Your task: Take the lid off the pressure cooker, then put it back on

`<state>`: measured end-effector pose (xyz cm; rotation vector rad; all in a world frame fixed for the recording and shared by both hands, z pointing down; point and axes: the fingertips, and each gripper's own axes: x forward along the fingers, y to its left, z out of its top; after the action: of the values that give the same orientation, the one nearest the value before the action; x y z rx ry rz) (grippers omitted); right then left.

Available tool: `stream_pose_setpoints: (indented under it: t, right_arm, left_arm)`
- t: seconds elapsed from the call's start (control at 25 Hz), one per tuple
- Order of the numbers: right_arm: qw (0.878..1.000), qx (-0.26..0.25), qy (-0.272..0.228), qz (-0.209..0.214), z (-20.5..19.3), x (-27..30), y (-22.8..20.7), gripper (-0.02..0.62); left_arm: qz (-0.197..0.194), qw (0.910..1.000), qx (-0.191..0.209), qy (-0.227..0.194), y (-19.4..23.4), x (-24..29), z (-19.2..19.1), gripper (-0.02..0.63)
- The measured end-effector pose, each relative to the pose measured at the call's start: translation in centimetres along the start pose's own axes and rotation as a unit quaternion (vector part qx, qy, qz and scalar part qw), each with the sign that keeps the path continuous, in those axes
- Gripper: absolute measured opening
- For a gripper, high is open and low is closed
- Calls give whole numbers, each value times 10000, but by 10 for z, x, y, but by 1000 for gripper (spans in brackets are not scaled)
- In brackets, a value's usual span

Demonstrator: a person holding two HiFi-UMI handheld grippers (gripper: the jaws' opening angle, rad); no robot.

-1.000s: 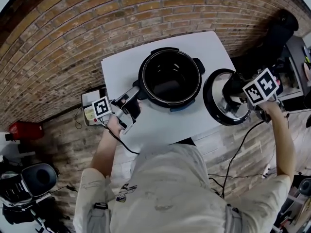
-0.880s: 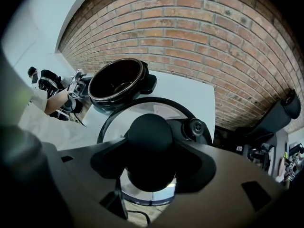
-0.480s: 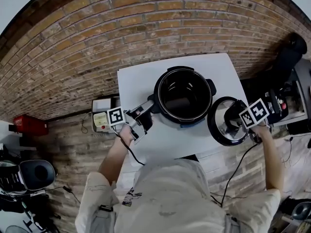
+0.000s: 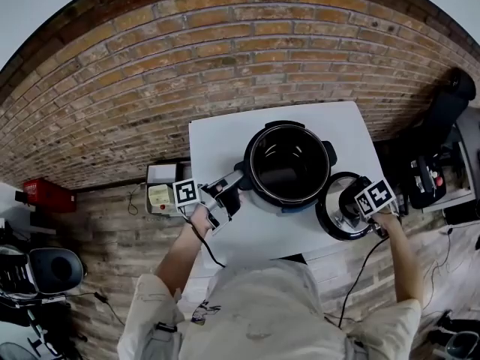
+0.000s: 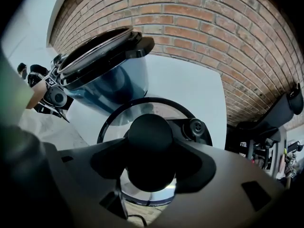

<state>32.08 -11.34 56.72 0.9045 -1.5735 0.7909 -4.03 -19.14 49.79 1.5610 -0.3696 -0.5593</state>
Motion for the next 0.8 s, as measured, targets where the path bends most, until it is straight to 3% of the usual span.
stream_pose_setpoints:
  t: [0.8]
  right_arm:
    - [9991, -268, 282, -141, -8, 64, 8, 293]
  left_arm:
    - [-57, 9998, -90, -162, -1, -1, 0, 69]
